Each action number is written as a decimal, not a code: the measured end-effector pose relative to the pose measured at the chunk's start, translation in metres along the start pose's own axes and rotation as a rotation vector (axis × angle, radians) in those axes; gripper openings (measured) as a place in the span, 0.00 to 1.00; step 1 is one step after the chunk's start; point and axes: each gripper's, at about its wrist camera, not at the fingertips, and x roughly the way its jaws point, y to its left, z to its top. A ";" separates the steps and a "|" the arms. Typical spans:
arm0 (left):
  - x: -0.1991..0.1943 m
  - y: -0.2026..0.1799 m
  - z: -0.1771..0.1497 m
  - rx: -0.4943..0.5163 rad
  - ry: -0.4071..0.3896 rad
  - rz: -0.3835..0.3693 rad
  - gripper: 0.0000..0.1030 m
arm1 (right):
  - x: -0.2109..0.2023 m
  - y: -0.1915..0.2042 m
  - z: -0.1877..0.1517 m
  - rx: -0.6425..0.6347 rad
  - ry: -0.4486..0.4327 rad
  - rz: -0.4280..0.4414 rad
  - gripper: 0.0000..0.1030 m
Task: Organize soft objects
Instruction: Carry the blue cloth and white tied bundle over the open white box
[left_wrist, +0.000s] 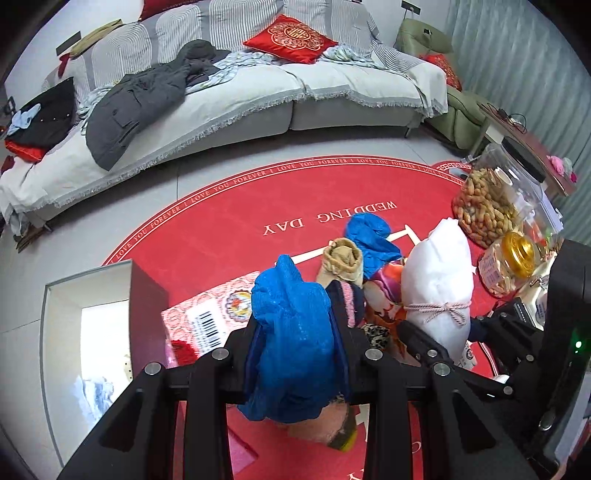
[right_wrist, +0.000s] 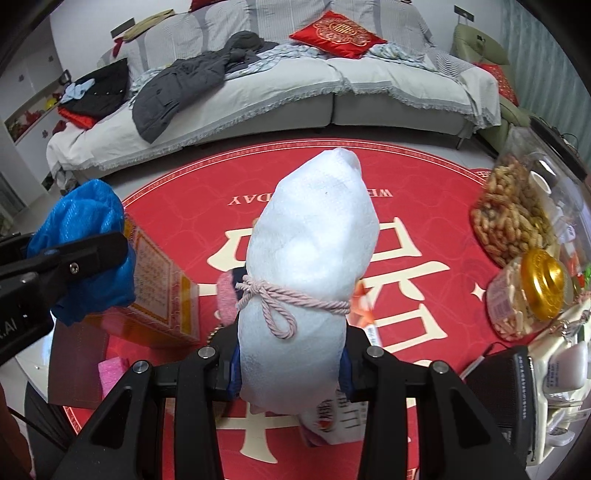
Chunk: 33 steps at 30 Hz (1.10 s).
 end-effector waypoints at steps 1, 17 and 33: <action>-0.001 0.002 0.000 -0.004 -0.002 0.000 0.34 | 0.001 0.002 0.001 -0.003 0.001 0.004 0.41; -0.007 0.051 0.021 -0.098 -0.039 0.034 0.34 | -0.019 0.025 0.036 -0.020 -0.072 0.043 0.41; -0.023 0.097 0.015 -0.173 -0.076 0.058 0.34 | -0.032 0.083 0.055 -0.115 -0.111 0.091 0.41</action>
